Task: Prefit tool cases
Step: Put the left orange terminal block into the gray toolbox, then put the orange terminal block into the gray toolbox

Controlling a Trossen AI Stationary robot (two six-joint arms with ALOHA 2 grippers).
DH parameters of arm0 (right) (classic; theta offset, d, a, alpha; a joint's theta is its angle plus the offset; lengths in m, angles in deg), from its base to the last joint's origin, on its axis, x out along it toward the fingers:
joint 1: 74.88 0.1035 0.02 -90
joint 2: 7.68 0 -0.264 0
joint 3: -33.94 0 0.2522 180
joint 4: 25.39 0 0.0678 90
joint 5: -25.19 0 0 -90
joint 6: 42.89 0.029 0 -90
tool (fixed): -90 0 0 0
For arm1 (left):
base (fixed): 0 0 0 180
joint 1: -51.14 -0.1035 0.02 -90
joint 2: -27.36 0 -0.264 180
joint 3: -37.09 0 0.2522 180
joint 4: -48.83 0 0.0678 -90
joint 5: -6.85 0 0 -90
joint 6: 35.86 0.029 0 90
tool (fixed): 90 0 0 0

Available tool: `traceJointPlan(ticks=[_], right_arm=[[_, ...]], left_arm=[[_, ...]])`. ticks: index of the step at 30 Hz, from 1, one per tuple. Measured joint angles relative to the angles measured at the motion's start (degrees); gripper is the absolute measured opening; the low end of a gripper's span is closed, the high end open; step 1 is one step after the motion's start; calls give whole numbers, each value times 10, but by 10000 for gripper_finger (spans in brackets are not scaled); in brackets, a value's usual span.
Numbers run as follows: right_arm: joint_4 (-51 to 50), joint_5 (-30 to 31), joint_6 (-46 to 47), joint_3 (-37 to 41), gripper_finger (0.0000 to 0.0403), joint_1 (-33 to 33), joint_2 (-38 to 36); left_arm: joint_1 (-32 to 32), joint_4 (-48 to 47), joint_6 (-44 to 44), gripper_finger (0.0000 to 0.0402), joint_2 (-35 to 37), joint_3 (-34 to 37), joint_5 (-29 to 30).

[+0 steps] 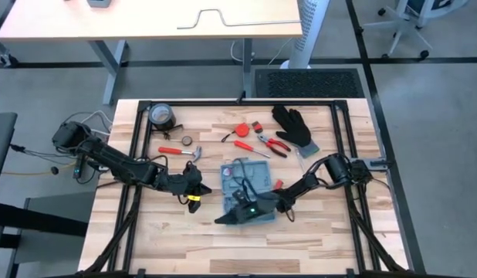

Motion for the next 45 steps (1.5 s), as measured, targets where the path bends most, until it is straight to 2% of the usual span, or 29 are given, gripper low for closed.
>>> traceJointPlan(ticks=[2, 4, 9, 11, 13, 17, 19, 25, 35, 37, 39, 42, 45], right_arm=[[-63, -13, 38, -2, 0, -1, 1], [3, -12, 39, 4, 0, -2, 11], [160, -13, -34, 9, 0, -2, 13], [176, -11, -53, 6, 0, -2, 5], [129, -9, -50, 6, 0, -3, 4], [-71, -26, 34, 4, 0, -6, 6], [-27, -40, 41, 6, 0, -6, 11], [163, -17, -49, 6, 0, 4, 15], [150, 5, -89, 5, 0, -3, 5], [108, 10, -106, 6, 0, -7, -8], [3, 14, -122, 6, 0, -12, -42], [-244, 17, -161, 5, 0, -9, -125], [-474, 49, -210, 5, 0, -6, -213]], left_arm=[[0, -1, 0, 0, 0, 0, 0], [0, 0, 0, 0, 0, 0, 0], [0, -1, 0, 0, 0, 0, 0], [0, -2, 0, 0, 0, 0, 0], [0, -5, -1, 0, 0, 0, 1], [0, -7, -3, 0, 0, 0, 2], [0, -10, -3, 0, 0, 0, 2], [0, -19, -4, 0, 0, 0, 2], [0, -13, -6, 0, 0, 0, 2], [0, -11, -6, 0, 0, 0, 3], [0, -5, -8, 0, 0, 0, 3], [0, 11, -8, 0, 0, 0, 3], [0, 40, 1, 0, 0, 0, 3]])
